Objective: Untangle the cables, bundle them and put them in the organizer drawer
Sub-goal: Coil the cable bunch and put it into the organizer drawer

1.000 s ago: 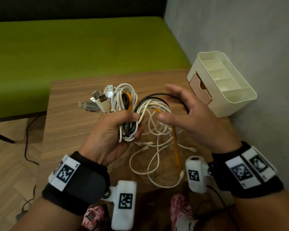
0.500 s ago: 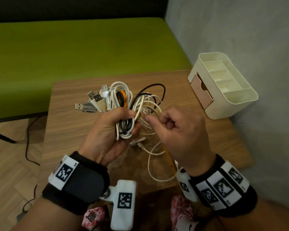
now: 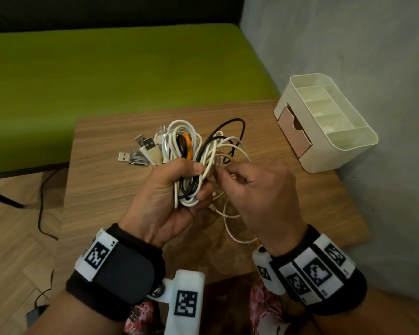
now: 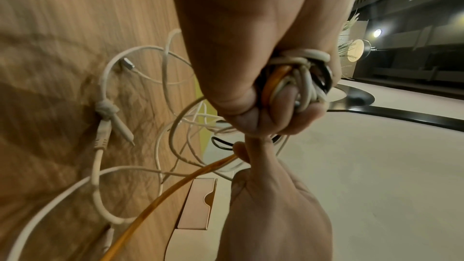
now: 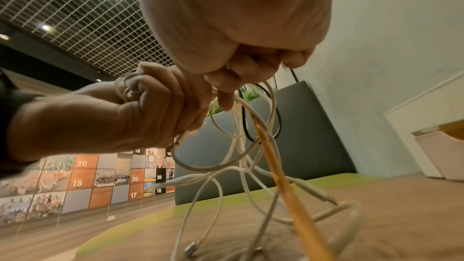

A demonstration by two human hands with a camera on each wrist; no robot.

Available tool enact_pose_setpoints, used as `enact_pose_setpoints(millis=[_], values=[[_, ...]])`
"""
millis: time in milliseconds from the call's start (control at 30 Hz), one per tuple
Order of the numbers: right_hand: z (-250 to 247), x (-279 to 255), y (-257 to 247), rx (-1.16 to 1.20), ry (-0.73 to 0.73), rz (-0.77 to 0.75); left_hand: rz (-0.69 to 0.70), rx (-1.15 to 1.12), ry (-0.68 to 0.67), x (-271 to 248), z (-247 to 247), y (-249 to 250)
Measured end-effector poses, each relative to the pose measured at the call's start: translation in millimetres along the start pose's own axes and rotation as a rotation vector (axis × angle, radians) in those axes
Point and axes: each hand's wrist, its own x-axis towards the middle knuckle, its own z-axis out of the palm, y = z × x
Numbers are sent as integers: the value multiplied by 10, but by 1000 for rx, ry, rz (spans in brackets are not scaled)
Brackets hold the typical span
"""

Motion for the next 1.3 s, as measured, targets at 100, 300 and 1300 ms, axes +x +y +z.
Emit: enact_pose_setpoints(millis=[100, 300, 1300], values=[[-3, 15, 42, -123, -17, -8, -13, -7, 2, -7, -7, -1], [8, -9, -47, 64, -100, 79, -32, -51, -33, -5, -42, 16], [-449, 261, 506, 184, -55, 789, 106, 62, 94, 44, -138, 203]])
